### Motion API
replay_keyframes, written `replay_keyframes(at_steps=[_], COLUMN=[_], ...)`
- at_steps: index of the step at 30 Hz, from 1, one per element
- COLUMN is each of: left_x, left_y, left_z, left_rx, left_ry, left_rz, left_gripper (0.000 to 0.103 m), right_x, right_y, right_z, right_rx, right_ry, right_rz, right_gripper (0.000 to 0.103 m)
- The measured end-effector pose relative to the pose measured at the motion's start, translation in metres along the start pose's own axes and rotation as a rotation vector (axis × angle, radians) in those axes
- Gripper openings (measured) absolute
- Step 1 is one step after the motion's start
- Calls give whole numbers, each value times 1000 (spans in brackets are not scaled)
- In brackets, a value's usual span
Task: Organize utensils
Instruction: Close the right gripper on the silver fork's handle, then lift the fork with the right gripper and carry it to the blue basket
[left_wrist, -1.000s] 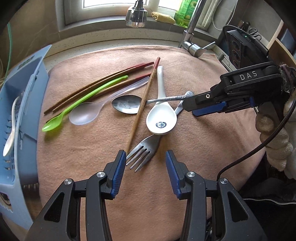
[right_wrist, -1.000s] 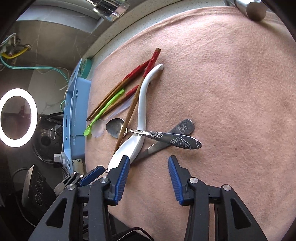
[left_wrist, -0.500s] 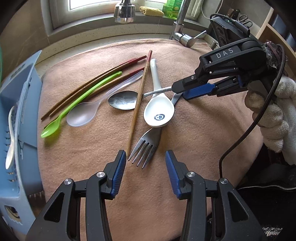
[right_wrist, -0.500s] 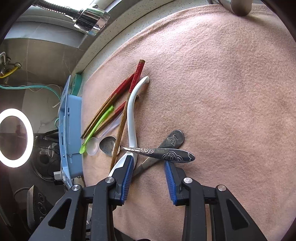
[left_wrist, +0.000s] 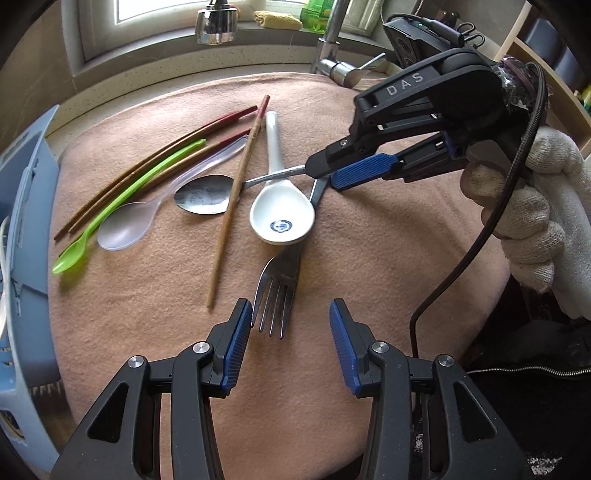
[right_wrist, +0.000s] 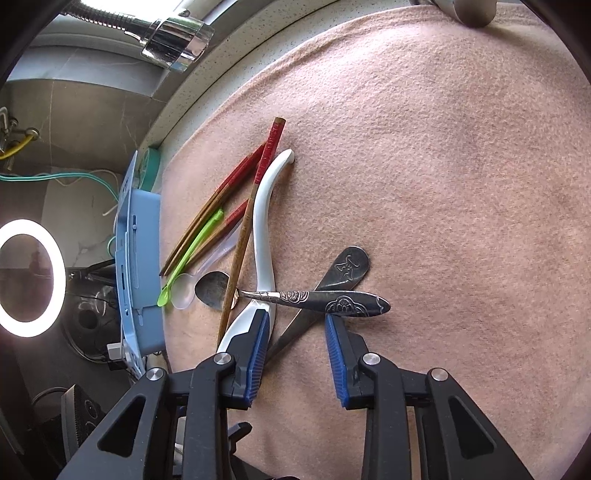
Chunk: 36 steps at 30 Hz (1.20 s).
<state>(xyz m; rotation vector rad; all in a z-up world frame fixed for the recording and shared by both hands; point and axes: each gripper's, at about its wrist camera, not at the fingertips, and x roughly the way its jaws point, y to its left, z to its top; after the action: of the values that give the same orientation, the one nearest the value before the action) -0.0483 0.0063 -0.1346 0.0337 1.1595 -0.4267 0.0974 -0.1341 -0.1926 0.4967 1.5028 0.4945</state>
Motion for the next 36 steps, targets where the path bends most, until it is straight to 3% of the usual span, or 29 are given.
replay_keyframes(at_steps=[7,9,11,17,22,29,36], left_x=[18,20,21,22,17,23,19], left_y=[-12,-19,-24,-31,-22,-30,-39], left_z=[0,0,1,1,-1,2,10], left_rx=[66,92,101,96,51,66,96], left_ry=[-9,-24,-26,-36,-43,-40,-49], left_rz=[93,100,86,45,-8,-37,-71], left_gripper=[42,35,22,22,23,23,23], right_x=[3,4,5,8,9,1,-24], right_y=[4,6,7,10,7,-10,-20], right_z=[-1,-2,-5,-11,-13,-16,-22], right_rx=[0,2,8,9,10,62,85], right_ry=[-5,-5,-3,-12,-24,-18,-63], right_rz=[-18,-21,-20,-39,-68,-4,-12], right_gripper=[28,28,28,27,12,10,10])
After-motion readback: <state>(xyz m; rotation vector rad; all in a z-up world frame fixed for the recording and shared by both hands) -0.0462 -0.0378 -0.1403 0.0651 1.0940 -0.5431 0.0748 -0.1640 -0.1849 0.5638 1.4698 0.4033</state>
